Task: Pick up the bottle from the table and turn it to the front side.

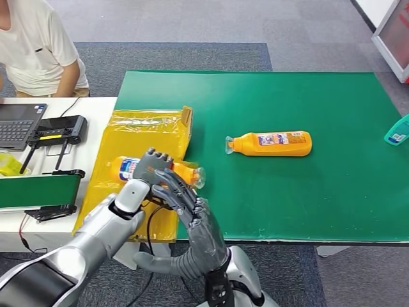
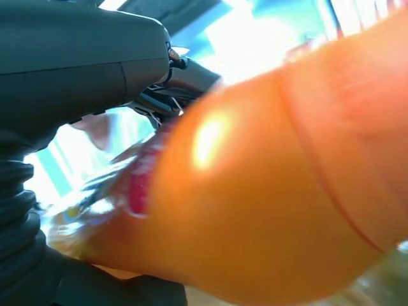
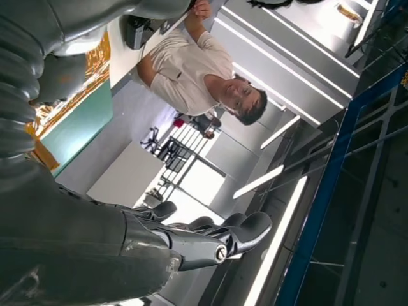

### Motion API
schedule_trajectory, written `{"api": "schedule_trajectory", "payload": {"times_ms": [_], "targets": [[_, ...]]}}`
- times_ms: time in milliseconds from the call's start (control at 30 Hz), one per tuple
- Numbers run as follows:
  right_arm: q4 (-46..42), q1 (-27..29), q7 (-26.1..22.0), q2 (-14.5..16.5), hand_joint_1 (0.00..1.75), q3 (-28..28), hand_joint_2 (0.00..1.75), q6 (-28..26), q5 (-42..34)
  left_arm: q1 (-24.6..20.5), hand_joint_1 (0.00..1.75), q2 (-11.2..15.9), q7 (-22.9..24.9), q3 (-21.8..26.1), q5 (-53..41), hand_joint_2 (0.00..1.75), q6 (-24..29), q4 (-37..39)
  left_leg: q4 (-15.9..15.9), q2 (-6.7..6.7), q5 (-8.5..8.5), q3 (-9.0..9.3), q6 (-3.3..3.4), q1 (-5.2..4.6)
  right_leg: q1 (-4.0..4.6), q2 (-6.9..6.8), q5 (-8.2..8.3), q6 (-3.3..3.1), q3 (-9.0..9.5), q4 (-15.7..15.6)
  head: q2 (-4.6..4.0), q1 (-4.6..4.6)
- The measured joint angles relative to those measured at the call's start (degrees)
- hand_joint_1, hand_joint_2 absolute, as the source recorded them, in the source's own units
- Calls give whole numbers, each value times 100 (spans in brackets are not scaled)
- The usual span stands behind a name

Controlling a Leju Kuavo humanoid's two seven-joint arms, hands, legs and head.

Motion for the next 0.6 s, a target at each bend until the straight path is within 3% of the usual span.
{"api": "schedule_trajectory", "payload": {"times_ms": [100, 300, 467, 600], "targets": [[-22, -8, 32, -28, 0, 16, 175, -82, 136, 108, 0, -144, -14, -49, 47, 175, 174, 209, 0, 0, 0, 0, 0, 0, 1, 0, 0, 0, 0, 0, 0, 0], [-34, -21, 85, -94, 0, 63, 175, -175, 153, 132, 0, -260, -56, -55, 174, 175, 196, 393, 0, 0, 5, 3, 4, 1, 2, -1, 1, 0, 5, 0, 0, 0], [-104, 82, 14, -181, 0, 70, 175, 399, -572, 140, 0, -305, -123, -17, 289, 175, 244, 440, 0, -1, 6, 5, 5, 1, 0, -2, 3, 4, 9, 0, 0, -1], [-122, 123, -26, -200, 0, 57, 175, 541, -700, 170, 0, -322, -141, 19, 337, 175, 398, 461, 0, -1, 6, 5, 6, 1, 0, -2, 4, 4, 10, 0, 0, 0]]}}
